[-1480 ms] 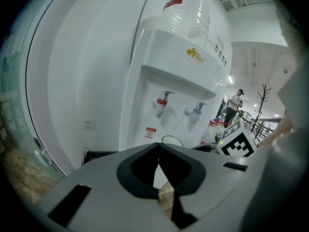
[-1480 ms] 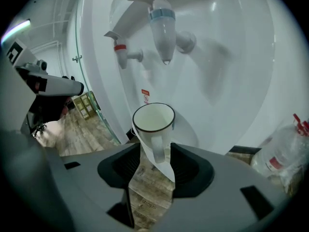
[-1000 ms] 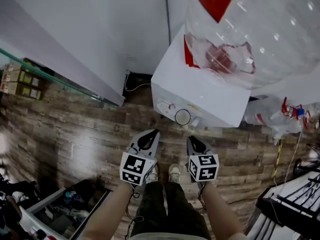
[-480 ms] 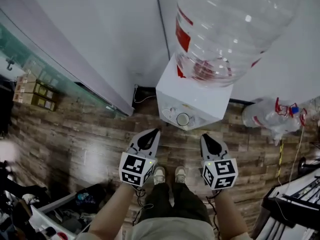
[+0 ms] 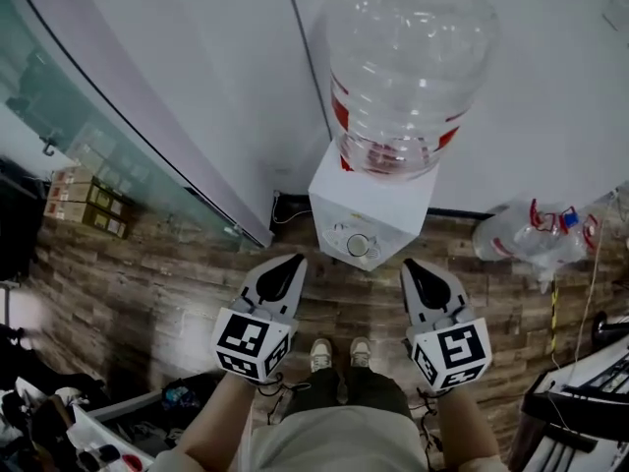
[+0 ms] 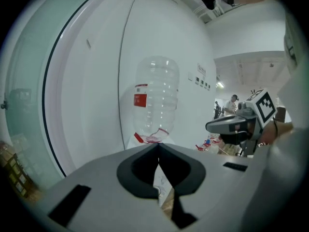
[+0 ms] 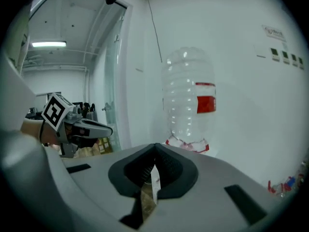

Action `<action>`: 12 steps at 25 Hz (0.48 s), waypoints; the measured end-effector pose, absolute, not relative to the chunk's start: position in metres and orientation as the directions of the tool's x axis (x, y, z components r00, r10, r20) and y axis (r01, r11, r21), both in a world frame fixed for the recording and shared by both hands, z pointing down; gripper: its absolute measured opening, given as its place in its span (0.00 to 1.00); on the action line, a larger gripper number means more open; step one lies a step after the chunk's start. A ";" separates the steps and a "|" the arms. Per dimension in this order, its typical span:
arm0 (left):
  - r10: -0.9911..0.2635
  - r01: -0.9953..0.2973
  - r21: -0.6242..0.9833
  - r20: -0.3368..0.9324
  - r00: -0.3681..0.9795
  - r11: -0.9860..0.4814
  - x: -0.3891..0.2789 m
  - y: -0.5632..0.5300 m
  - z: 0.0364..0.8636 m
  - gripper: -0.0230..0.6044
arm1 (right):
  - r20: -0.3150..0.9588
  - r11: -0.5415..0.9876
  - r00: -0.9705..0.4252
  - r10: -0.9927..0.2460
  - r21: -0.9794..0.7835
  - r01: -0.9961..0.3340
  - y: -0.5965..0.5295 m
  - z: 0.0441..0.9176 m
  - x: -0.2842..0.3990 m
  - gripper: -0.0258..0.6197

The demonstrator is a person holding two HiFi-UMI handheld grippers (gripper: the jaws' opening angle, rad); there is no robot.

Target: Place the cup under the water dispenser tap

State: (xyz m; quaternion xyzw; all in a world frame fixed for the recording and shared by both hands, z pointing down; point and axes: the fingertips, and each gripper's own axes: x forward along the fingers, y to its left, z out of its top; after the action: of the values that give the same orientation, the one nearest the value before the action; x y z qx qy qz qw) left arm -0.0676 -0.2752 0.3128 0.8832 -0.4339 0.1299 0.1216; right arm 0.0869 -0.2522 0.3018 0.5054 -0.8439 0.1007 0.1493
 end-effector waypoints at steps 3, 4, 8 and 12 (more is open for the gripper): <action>-0.742 -0.785 0.069 0.287 0.606 -0.615 -0.063 -0.263 0.277 0.05 | 0.314 0.484 -0.451 -0.835 0.031 -0.874 -0.242 0.265 0.088 0.05; -0.744 -0.781 0.050 0.273 0.610 -0.622 -0.062 -0.259 0.266 0.05 | 0.303 0.488 -0.454 -0.838 0.046 -0.871 -0.240 0.255 0.088 0.05; -0.757 -0.775 -0.015 0.228 0.613 -0.632 -0.058 -0.243 0.230 0.05 | 0.262 0.516 -0.482 -0.836 0.077 -0.853 -0.226 0.220 0.086 0.05; -0.767 -0.776 -0.037 0.187 0.614 -0.630 -0.057 -0.228 0.201 0.05 | 0.213 0.550 -0.524 -0.825 0.087 -0.831 -0.208 0.186 0.082 0.05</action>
State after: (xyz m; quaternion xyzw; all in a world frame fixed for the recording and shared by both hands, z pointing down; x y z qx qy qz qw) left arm -0.0574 -0.2280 0.2010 0.8980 -0.4295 0.0926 0.0238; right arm 0.0819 -0.2081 0.1858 0.4743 -0.8727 0.0128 0.1152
